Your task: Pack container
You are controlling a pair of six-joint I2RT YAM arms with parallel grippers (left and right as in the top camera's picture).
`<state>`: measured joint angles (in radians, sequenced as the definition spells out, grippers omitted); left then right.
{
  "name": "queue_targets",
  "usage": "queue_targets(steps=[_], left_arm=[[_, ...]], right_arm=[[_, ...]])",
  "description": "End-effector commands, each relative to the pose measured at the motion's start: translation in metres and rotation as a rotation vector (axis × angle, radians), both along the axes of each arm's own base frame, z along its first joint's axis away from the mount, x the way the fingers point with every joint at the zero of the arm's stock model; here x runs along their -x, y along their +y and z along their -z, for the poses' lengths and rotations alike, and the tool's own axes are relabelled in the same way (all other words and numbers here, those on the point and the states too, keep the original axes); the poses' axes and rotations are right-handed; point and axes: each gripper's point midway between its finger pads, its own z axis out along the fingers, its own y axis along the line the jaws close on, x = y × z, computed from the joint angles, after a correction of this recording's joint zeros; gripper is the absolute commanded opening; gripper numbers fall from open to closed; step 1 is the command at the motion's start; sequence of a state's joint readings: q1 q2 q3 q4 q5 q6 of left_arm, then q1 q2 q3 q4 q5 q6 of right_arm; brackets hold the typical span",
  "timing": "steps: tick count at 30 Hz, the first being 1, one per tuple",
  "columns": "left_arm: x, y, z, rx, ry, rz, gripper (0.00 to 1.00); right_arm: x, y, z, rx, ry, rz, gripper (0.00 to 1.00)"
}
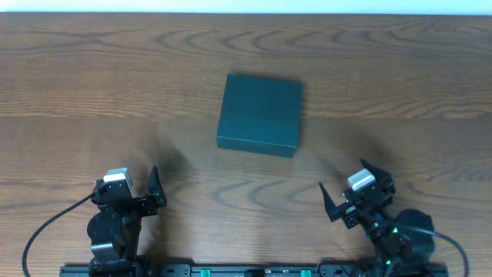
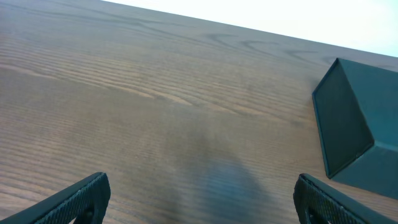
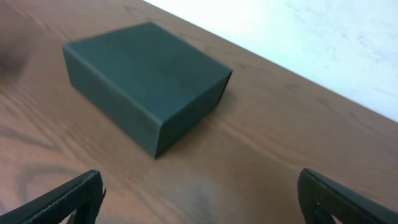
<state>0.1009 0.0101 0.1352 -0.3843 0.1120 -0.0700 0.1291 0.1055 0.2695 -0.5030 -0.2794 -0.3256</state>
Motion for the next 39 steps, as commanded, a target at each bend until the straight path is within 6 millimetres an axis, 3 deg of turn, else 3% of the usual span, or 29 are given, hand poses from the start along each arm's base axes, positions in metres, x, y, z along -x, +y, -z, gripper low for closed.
queue_targets(steps=[1,5,39], left_arm=[[0.0,0.001,0.009,-0.018,0.02,0.0,0.95],[0.0,0.001,0.009,-0.018,0.02,0.0,0.95],[0.0,0.001,0.009,-0.018,0.02,0.0,0.95]], right_arm=[[0.002,0.003,0.016,0.008,-0.011,-0.021,0.99],[0.001,0.004,0.038,-0.025,0.029,-0.009,0.99],[0.002,0.007,0.038,-0.033,0.03,-0.019,0.99]])
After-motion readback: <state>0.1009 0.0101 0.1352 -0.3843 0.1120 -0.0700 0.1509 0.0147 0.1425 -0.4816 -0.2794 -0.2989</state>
